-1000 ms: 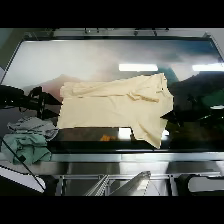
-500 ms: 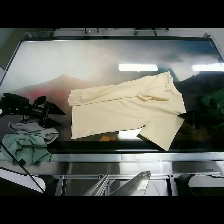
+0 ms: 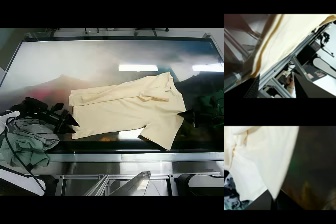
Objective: Fold the shirts.
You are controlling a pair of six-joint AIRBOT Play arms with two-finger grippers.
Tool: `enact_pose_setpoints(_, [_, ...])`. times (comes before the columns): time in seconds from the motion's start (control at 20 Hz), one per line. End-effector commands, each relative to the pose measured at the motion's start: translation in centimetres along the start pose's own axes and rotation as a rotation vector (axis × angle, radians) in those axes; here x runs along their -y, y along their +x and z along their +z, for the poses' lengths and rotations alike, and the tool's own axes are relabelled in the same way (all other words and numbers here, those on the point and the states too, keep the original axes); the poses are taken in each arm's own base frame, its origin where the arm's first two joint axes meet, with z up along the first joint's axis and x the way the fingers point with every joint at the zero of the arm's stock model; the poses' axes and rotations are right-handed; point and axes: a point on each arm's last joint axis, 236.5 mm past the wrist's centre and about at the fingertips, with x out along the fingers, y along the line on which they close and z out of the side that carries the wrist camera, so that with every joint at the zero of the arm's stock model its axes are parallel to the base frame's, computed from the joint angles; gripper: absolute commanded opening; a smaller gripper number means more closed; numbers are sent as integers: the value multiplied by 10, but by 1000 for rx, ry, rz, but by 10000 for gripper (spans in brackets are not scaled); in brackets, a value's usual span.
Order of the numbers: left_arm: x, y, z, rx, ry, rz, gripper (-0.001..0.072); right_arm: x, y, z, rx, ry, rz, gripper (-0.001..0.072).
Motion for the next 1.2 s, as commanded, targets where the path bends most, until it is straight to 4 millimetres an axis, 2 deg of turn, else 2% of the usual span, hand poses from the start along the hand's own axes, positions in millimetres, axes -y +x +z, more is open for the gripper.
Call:
enact_pose_setpoints(0.0, [11, 17, 0, -36, 52, 73, 436, -6, 0, -1, -4, -7, 24, 17])
enact_pose_setpoints(0.15, [25, 12, 0, -45, 105, 91, 435, -6, 0, -1, -6, -8, 26, 17])
enact_pose_setpoints(0.25, [36, -5, 8, 26, 147, 96, 278, -6, 0, -1, -6, -11, 26, 17])
enact_pose_setpoints(0.4, [52, -37, 11, 212, 246, 111, 279, -6, 0, -1, -5, -23, 26, 17])
enact_pose_setpoints(0.5, [55, -51, 8, 371, 351, 149, 278, -7, 0, -1, -4, -27, 27, 17])
enact_pose_setpoints(0.6, [47, -52, -1, 474, 383, 177, 283, -7, 0, 0, 0, -32, 31, 17])
enact_pose_setpoints(0.7, [36, -45, -10, 505, 363, 182, 301, -8, 0, 0, 0, -32, 31, 17])
enact_pose_setpoints(0.75, [28, -42, -11, 522, 350, 186, 431, -8, 0, 0, 0, -33, 31, 17])
enact_pose_setpoints(0.8, [20, -38, -10, 540, 336, 194, 632, -8, 0, 0, 0, -35, 31, 17])
enact_pose_setpoints(0.85, [9, -33, -7, 564, 311, 204, 712, -8, 0, 0, 0, -35, 31, 17])
enact_pose_setpoints(1.0, [-18, -25, 6, 617, 252, 237, 712, -8, 0, 0, -1, -35, 32, 17])
enact_pose_setpoints(1.15, [-31, -12, 8, 565, 207, 230, 711, -9, 0, -1, -4, -35, 36, 17])
